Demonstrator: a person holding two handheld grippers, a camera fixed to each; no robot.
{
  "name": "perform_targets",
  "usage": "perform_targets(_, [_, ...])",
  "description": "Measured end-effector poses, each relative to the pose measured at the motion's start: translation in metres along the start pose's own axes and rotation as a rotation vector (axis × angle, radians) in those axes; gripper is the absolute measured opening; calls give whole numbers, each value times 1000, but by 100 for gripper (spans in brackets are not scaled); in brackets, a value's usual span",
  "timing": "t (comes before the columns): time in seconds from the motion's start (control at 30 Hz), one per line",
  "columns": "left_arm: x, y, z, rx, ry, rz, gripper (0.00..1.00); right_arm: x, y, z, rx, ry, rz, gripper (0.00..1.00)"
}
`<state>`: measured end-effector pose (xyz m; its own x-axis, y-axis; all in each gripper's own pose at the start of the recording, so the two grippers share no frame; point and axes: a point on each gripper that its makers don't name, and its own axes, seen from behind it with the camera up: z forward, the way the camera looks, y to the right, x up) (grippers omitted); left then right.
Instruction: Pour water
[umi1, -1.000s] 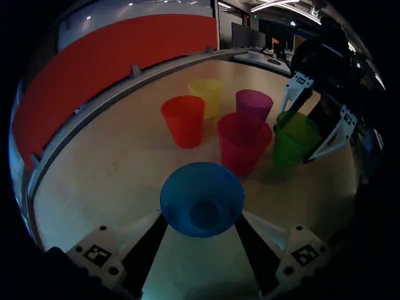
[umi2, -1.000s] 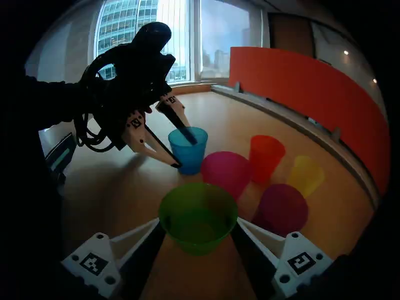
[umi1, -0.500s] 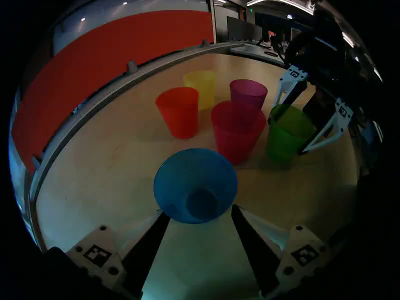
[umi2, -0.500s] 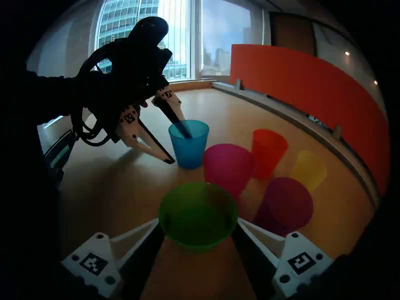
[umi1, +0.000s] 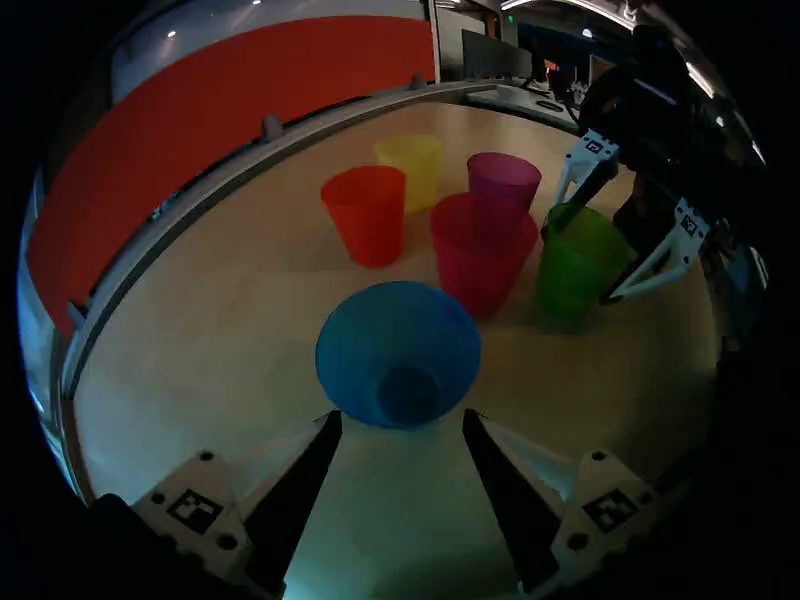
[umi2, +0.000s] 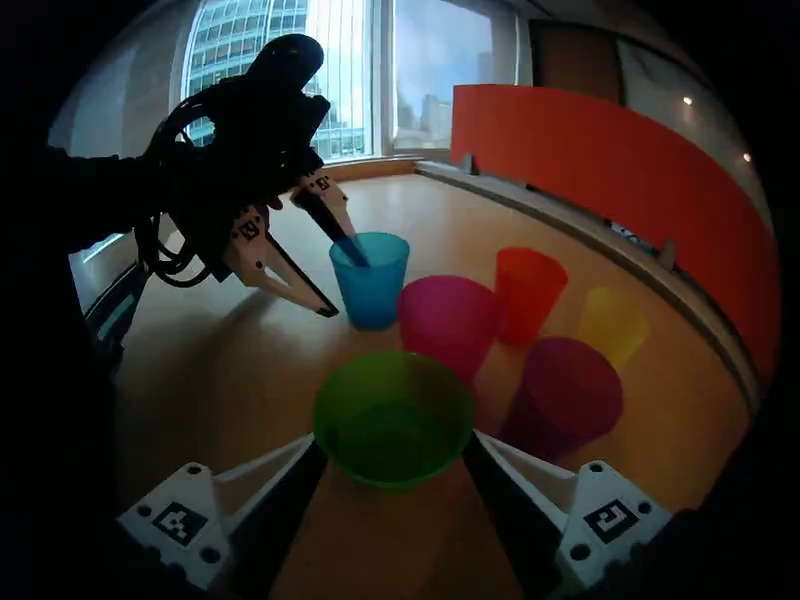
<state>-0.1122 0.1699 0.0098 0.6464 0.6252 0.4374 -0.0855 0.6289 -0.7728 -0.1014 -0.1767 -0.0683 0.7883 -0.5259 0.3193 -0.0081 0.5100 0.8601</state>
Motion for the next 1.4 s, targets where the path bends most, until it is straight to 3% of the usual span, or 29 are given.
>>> perform_targets(0.37, [-10, 1, -16, 12, 4, -40, 90, -9, 2, -20, -43, 17, 47, 100])
perform_targets(0.57, [-12, -4, -30, 55, 29, -48, 90, -11, 7, -35, -86, 35, 74, 100])
perform_targets(0.77, [-12, -9, -45, 92, 70, -103, 90, -7, 13, -50, -135, 71, 115, 100])
perform_targets(1.4, [-1, -36, -103, 323, 315, -275, 90, 22, 38, -97, -332, 217, 198, 100])
